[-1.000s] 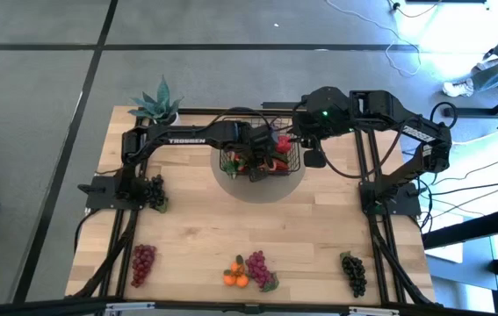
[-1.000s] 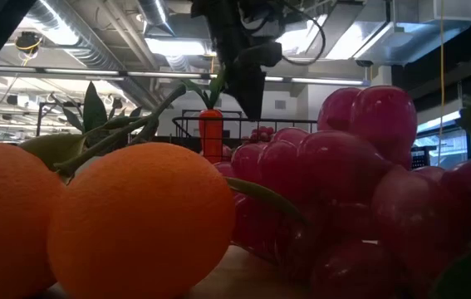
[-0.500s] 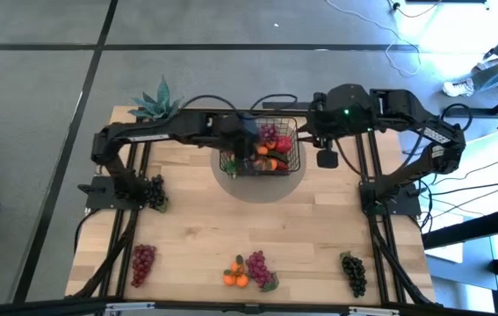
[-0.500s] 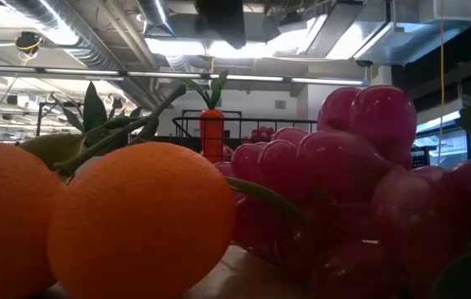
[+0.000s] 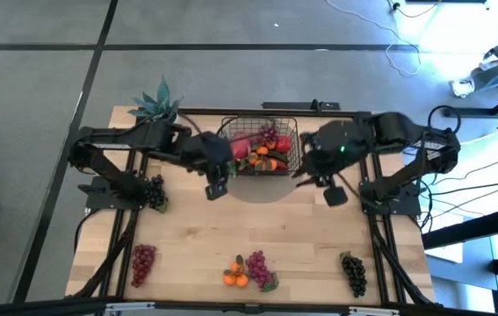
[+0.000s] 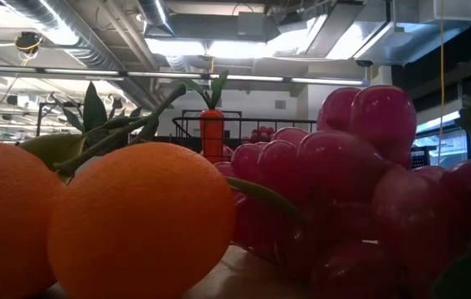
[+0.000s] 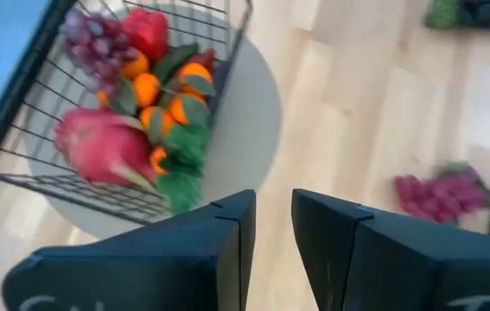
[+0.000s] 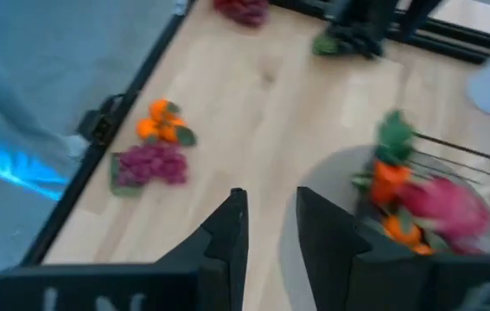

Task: Build produce basket
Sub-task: Put the tangerine into the black wire basket

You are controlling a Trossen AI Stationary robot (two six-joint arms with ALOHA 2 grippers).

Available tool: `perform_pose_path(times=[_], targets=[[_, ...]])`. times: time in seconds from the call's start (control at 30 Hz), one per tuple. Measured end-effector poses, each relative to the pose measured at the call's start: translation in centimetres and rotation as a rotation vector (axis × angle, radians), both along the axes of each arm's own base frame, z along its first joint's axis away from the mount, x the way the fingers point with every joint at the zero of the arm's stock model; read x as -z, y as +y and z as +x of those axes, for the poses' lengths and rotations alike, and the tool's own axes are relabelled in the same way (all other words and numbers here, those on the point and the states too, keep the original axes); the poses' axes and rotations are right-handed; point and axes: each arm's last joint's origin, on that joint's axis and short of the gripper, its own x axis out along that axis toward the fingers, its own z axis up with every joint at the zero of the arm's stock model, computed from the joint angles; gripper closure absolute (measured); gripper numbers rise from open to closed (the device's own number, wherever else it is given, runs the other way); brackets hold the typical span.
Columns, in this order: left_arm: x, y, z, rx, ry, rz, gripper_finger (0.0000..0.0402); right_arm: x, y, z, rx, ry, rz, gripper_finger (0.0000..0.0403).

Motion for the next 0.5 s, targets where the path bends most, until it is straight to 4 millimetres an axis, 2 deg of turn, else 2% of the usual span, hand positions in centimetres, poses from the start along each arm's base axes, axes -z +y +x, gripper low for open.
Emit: perform_pose_path(times=[0.3, 0.5], targets=[[-0.4, -4.8, -1.4, 0.154, -0.009, -0.015, 0.0335, 2.1, 4.8, 3.4, -0.096, 0.021, 0.039, 0.0315], [-0.3, -8.0, -2.3, 0.231, -0.009, -0.048, 0.0335, 4.4, 7.1, 5.8, -0.075, 0.092, 0.084, 0.0315]])
